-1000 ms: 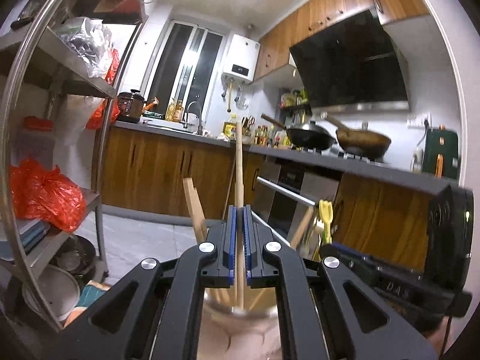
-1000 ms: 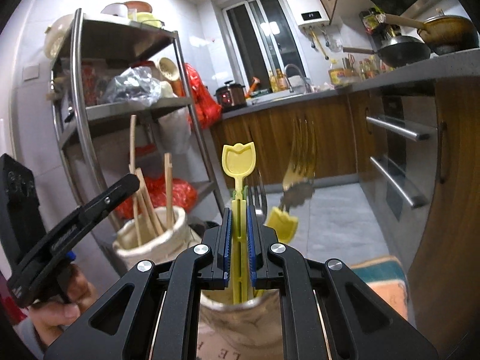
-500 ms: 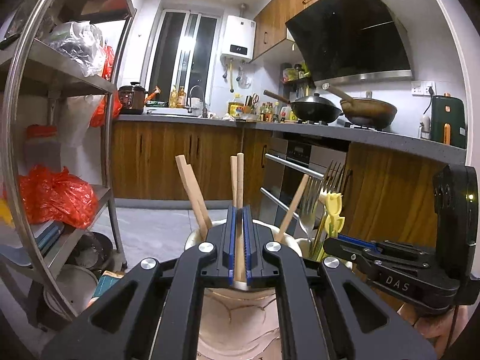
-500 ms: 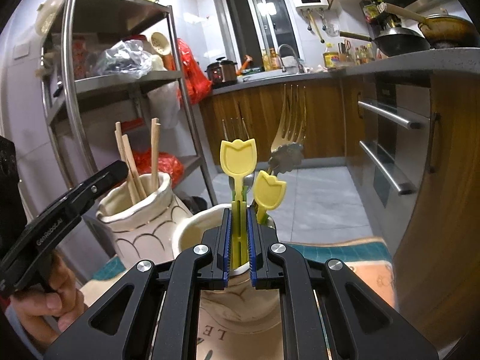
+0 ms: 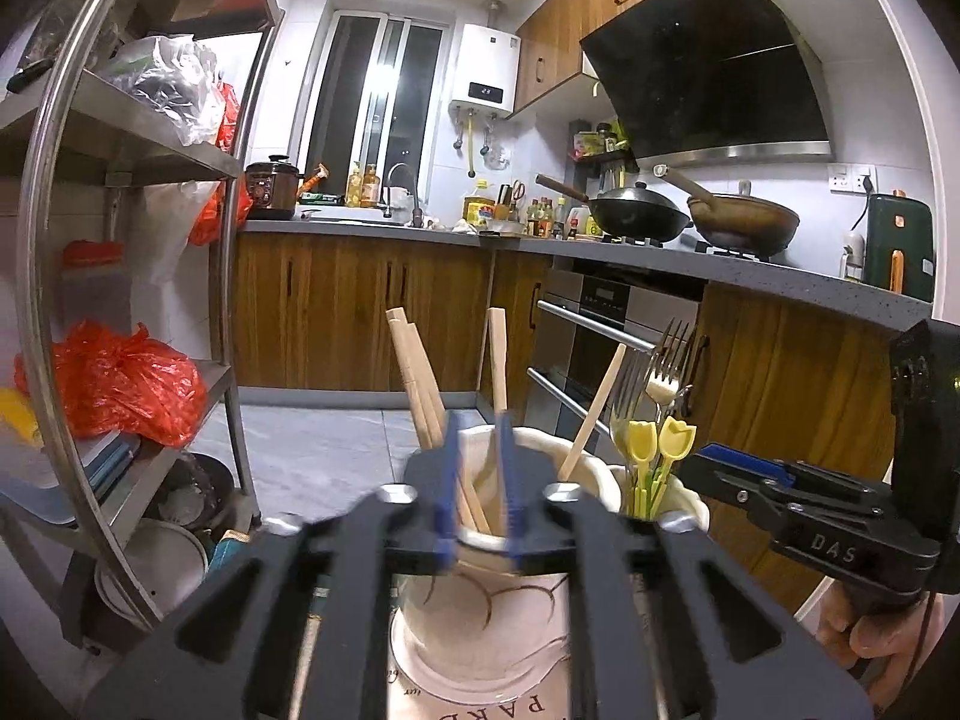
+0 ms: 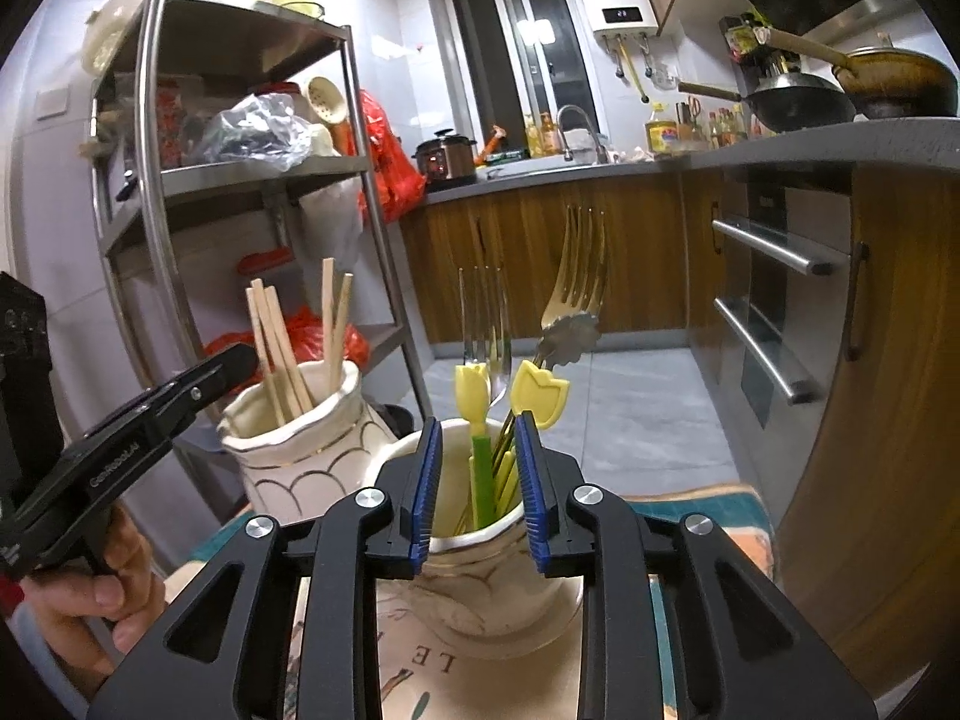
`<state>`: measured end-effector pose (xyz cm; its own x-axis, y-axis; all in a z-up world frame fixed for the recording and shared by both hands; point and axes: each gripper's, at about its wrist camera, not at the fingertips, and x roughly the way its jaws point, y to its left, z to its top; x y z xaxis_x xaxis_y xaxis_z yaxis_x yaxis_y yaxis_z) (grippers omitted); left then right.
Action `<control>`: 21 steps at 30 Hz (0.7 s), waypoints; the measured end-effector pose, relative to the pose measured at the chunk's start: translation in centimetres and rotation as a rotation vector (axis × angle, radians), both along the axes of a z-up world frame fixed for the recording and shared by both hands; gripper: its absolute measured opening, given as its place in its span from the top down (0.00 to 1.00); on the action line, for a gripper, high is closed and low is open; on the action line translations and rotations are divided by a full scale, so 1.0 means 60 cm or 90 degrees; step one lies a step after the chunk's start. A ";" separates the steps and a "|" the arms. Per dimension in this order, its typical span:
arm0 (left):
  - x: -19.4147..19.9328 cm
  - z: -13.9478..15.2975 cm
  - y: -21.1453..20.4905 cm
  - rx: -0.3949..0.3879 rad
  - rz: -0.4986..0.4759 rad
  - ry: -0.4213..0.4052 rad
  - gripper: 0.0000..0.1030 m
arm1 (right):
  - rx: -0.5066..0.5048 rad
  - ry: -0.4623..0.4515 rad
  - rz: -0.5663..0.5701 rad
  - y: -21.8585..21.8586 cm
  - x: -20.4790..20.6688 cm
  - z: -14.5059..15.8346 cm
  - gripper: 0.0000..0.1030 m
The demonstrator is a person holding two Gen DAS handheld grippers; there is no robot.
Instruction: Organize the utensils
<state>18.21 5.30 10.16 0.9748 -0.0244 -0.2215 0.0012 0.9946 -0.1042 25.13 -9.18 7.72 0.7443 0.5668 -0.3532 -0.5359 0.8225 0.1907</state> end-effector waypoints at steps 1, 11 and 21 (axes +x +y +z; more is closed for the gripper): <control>-0.004 0.000 0.001 -0.001 0.001 -0.003 0.71 | 0.000 -0.001 0.000 -0.001 -0.003 0.001 0.68; -0.043 -0.002 0.003 0.009 0.002 -0.017 0.33 | -0.004 -0.008 0.001 -0.015 -0.031 -0.004 0.45; -0.097 -0.016 -0.014 0.013 -0.008 -0.029 0.05 | 0.007 -0.037 -0.020 -0.034 -0.059 -0.017 0.09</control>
<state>12.37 4.45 9.19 0.9836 -0.0333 -0.1773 0.0186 0.9963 -0.0839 21.60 -11.22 6.68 0.7804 0.5469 -0.3030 -0.5208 0.8368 0.1690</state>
